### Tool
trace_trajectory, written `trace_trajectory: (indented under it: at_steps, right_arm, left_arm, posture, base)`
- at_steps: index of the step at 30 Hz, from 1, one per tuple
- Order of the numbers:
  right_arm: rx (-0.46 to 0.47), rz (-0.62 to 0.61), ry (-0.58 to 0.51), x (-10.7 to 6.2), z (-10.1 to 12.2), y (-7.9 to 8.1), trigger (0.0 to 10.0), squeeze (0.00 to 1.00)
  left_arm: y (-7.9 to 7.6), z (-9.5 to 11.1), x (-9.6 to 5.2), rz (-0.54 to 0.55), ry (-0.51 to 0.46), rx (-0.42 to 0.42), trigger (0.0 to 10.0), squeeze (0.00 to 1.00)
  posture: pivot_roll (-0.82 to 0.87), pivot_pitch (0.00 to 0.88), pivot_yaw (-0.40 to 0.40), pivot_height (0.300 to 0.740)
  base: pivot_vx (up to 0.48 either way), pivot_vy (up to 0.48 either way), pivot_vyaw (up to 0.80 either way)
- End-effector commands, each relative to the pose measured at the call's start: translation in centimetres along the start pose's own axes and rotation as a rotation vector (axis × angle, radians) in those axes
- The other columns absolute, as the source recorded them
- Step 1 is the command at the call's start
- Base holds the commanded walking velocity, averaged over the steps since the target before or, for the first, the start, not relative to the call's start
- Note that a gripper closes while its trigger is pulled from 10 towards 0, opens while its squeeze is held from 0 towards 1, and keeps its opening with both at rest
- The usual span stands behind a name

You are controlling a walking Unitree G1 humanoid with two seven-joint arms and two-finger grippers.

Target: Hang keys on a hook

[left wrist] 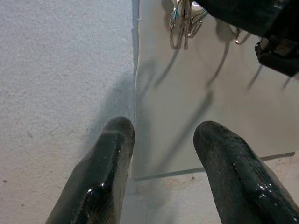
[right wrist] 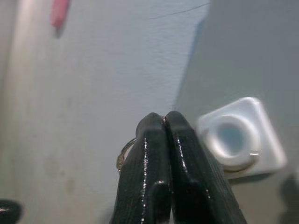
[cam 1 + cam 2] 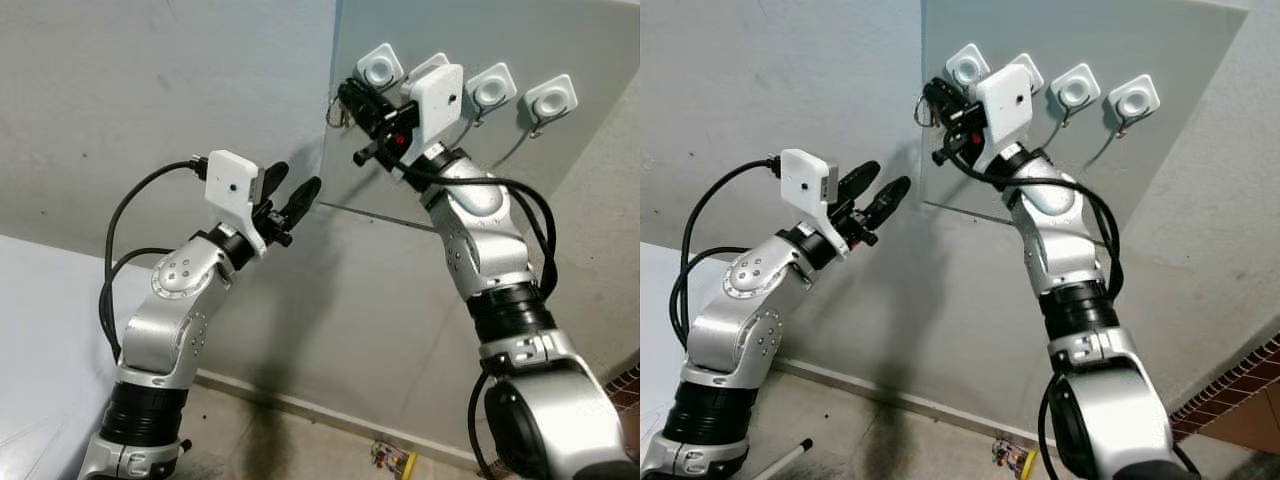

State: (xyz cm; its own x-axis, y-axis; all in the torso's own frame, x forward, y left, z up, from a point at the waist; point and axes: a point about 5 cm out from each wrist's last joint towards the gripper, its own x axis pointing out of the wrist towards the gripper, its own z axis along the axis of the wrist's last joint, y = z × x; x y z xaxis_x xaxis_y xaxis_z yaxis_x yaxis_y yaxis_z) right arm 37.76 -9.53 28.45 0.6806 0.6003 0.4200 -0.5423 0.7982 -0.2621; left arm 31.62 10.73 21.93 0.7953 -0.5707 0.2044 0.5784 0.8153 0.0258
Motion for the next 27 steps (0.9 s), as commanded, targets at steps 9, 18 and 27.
trace_trajectory:
  at_steps: [9,18,27]
  right_arm:
    - [-0.032,-0.077,-0.03,-0.8,0.6,-2.3,10.0,0.0]
    - [-0.034,-0.037,-0.004,-3.1,-0.1,-2.9,10.0,0.0]
    - [-0.034,0.074,0.038,-4.3,-1.0,-2.0,10.0,0.0]
  left_arm:
    - [-0.7,0.4,0.1,-0.043,-0.009,-0.002,10.0,0.0]
    - [-0.7,0.5,0.2,-0.046,-0.01,-0.009,10.0,0.0]
    - [-0.6,0.5,0.3,-0.047,-0.01,-0.011,10.0,0.0]
  posture:
    - [-0.06,0.0,-0.062,0.74]
    - [-0.07,0.0,-0.056,0.74]
    - [-0.07,0.0,-0.053,0.74]
  base:
    - [0.0,0.0,0.0]
    - [0.0,0.0,0.0]
    - [0.0,0.0,0.0]
